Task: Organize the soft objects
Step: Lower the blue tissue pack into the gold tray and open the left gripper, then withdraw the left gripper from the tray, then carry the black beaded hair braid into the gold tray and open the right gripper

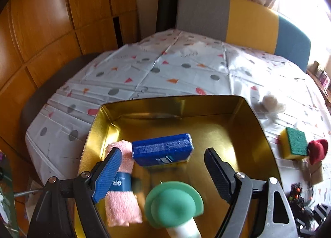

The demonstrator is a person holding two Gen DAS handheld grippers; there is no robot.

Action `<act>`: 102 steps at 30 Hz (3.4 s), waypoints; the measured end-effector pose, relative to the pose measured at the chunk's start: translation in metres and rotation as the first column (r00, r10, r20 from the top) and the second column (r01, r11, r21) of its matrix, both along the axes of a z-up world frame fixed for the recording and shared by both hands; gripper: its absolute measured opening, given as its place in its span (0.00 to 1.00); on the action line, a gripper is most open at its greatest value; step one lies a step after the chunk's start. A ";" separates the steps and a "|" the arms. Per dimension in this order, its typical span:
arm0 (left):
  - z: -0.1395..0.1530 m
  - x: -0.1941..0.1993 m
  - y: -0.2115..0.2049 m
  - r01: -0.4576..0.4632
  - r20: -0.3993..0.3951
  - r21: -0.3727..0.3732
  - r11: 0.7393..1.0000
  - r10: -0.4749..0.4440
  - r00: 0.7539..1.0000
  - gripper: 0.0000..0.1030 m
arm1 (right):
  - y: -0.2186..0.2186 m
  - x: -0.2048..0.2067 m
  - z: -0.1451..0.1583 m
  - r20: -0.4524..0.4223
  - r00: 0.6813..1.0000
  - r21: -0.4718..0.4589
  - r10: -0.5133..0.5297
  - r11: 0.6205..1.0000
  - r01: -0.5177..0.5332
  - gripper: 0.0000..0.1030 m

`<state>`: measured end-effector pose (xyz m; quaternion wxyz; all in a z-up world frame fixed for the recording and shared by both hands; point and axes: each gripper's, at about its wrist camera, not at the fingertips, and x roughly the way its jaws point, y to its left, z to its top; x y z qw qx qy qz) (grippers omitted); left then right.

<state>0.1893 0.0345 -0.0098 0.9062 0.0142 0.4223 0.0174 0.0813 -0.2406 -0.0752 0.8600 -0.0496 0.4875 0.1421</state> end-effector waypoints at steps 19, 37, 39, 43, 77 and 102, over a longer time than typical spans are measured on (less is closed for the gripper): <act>0.034 -0.094 -0.023 0.052 0.094 -0.040 0.998 -0.048 0.994 0.81 | 0.004 -0.003 -0.002 0.020 1.000 -0.019 -0.006 1.000 0.006 0.28; 0.043 -0.132 0.006 -0.003 0.135 -0.039 0.999 0.008 0.991 0.81 | 0.011 -0.008 -0.005 0.058 0.998 -0.034 -0.040 0.999 0.042 0.28; 0.042 -0.134 0.014 -0.018 0.135 -0.037 0.999 0.022 0.991 0.81 | 0.012 -0.008 -0.005 0.056 0.997 -0.031 -0.060 0.998 0.061 0.28; 0.041 -0.142 0.030 -0.048 0.143 -0.028 0.998 0.051 0.988 0.81 | 0.012 -0.008 -0.004 0.041 0.993 -0.011 -0.108 0.994 0.108 0.27; 0.063 -0.180 0.152 -0.403 0.274 -0.035 0.915 0.397 0.876 0.81 | 0.141 0.077 0.094 0.059 0.997 0.298 -0.056 0.954 0.036 0.26; 0.042 -0.174 0.164 -0.417 0.211 -0.041 0.908 0.416 0.884 0.81 | 0.205 0.151 0.042 -0.049 0.995 0.142 -0.086 0.986 0.092 0.34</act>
